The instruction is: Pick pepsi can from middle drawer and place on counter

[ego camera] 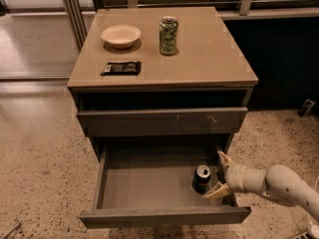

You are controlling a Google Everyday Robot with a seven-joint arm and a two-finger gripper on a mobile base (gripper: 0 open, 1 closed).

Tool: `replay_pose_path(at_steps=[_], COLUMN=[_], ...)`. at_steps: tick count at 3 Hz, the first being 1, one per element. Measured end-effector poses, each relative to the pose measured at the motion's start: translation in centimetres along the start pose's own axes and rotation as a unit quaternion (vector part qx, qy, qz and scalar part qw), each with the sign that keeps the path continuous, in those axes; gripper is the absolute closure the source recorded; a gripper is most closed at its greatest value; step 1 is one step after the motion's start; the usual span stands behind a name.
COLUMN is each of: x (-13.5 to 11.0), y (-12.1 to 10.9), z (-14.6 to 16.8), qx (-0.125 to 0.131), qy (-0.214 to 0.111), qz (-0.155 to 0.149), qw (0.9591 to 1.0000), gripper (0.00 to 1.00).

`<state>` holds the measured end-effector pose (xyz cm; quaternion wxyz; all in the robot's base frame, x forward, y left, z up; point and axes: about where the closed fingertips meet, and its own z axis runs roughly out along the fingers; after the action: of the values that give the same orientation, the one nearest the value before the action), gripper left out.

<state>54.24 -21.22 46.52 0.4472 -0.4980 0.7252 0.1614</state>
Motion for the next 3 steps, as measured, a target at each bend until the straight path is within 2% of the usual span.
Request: replay_pose_path(at_steps=[2,3], x=[1.6,2.4], y=[0.8,1.7], z=[4.9,6.8], qx=[-0.052,-0.082], qy=[0.004,0.013], qz=[0.008,0.002], qw=[0.9986,0.9966], gripper=[0.0,0.19])
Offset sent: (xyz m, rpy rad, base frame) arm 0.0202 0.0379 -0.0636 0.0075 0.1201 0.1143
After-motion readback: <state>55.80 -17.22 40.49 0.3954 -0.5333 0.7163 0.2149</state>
